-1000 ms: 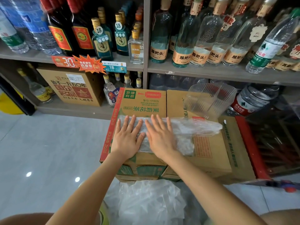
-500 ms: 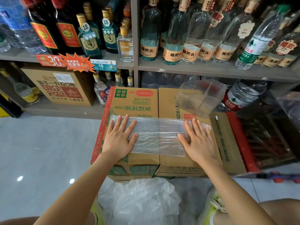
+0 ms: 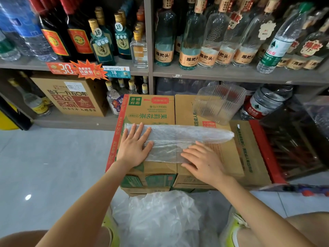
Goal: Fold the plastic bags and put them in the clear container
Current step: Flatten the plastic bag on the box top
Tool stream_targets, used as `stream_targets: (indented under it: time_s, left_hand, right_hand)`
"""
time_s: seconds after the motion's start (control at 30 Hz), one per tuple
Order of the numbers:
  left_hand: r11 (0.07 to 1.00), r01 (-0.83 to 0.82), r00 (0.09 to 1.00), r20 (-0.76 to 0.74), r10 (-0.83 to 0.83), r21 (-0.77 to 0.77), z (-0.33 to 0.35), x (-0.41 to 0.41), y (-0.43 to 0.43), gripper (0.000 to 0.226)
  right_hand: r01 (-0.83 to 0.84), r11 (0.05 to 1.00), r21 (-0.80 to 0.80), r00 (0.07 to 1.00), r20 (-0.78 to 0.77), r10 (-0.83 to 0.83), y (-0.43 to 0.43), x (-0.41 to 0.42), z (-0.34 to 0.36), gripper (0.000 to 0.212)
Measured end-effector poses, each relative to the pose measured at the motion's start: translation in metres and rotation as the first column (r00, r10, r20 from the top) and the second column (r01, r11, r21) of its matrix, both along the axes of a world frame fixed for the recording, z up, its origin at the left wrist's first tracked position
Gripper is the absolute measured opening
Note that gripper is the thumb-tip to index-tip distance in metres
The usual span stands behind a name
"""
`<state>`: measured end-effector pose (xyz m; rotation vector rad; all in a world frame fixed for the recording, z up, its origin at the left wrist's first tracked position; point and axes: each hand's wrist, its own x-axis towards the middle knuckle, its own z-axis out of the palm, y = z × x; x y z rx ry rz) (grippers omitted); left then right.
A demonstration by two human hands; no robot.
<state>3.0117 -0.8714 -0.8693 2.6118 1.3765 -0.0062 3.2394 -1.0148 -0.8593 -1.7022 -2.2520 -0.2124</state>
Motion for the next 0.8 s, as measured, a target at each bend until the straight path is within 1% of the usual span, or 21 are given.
stream_targets:
  time_s: [0.03,0.1,0.13,0.17,0.2,0.23,0.27,0.33,0.37,0.43,0.5,0.57,0.6,0.67,0.73,0.8]
  left_hand:
    - [1.000,-0.008,0.999,0.042,0.009,-0.024,0.001,-0.001,0.001,0.087]
    - [0.994,-0.013,0.981,0.193,0.034,-0.108,0.008,-0.003,0.001,0.089]
    - [0.984,-0.016,0.957,0.284,0.066,-0.176,0.012,-0.004,0.001,0.086]
    - [0.967,-0.022,0.920,0.373,0.120,-0.256,0.017,-0.007,0.001,0.077]
    - [0.947,-0.029,0.875,0.449,0.179,-0.321,0.024,-0.010,0.001,0.065]
    - [0.940,-0.029,0.840,0.501,0.207,-0.340,0.029,-0.015,0.001,0.056]
    - [0.958,-0.013,0.834,0.525,0.169,-0.288,0.033,-0.023,-0.001,0.055]
    - [0.992,0.075,0.857,0.516,-0.010,-0.105,0.042,-0.039,-0.009,0.069]
    - [0.990,0.131,0.862,0.500,-0.083,-0.061,0.044,-0.048,-0.013,0.074]
    - [0.978,0.201,0.877,0.455,-0.155,-0.055,0.042,-0.063,-0.018,0.073]
    - [0.975,0.217,0.905,0.382,-0.187,-0.037,0.036,-0.071,-0.017,0.070]
    - [0.988,0.149,0.916,0.383,-0.124,-0.035,0.032,-0.070,-0.015,0.064]
    - [0.994,0.097,0.912,0.404,-0.068,-0.053,0.032,-0.067,-0.014,0.061]
    - [0.995,0.032,0.898,0.439,0.014,-0.099,0.035,-0.062,-0.008,0.058]
    - [0.992,0.035,0.891,0.454,0.023,-0.119,0.036,-0.057,-0.002,0.055]
    - [0.985,0.004,0.885,0.460,0.077,-0.172,0.035,-0.053,0.003,0.041]
  right_hand:
    - [-0.009,1.000,0.002,1.000,-0.007,0.009,0.001,0.000,0.000,0.030]
    - [-0.021,0.999,0.028,0.999,-0.043,0.022,0.003,0.002,0.000,0.014]
    - [-0.023,0.999,0.027,0.998,-0.060,0.024,0.003,0.002,-0.001,0.012]
    - [-0.020,1.000,0.014,0.997,-0.078,0.021,0.002,0.002,0.002,0.011]
    - [-0.012,1.000,0.006,0.995,-0.102,0.013,0.002,0.002,0.004,0.017]
    - [0.000,1.000,0.003,0.992,-0.128,0.001,0.001,0.002,0.007,0.025]
    - [0.013,1.000,0.005,0.988,-0.151,-0.012,0.000,0.002,0.009,0.030]
    - [0.038,0.999,-0.006,0.981,-0.190,-0.038,-0.004,0.002,0.015,0.032]
    - [0.051,0.999,-0.015,0.976,-0.209,-0.053,-0.007,0.002,0.017,0.032]
    - [0.070,0.996,-0.051,0.963,-0.258,-0.081,-0.010,0.002,0.023,0.034]
    - [0.081,0.986,-0.147,0.937,-0.325,-0.126,-0.009,0.005,0.030,0.033]
    - [0.082,0.954,-0.289,0.892,-0.405,-0.200,-0.004,0.009,0.034,0.025]
    - [0.091,0.948,-0.304,0.879,-0.423,-0.220,0.000,0.011,0.035,0.021]
    - [0.155,0.962,-0.224,0.889,-0.392,-0.235,0.007,0.015,0.035,0.014]
    - [0.209,0.967,-0.148,0.901,-0.355,-0.249,0.013,0.020,0.032,0.009]
    - [0.216,0.954,-0.210,0.883,-0.375,-0.283,0.020,0.024,0.029,0.012]
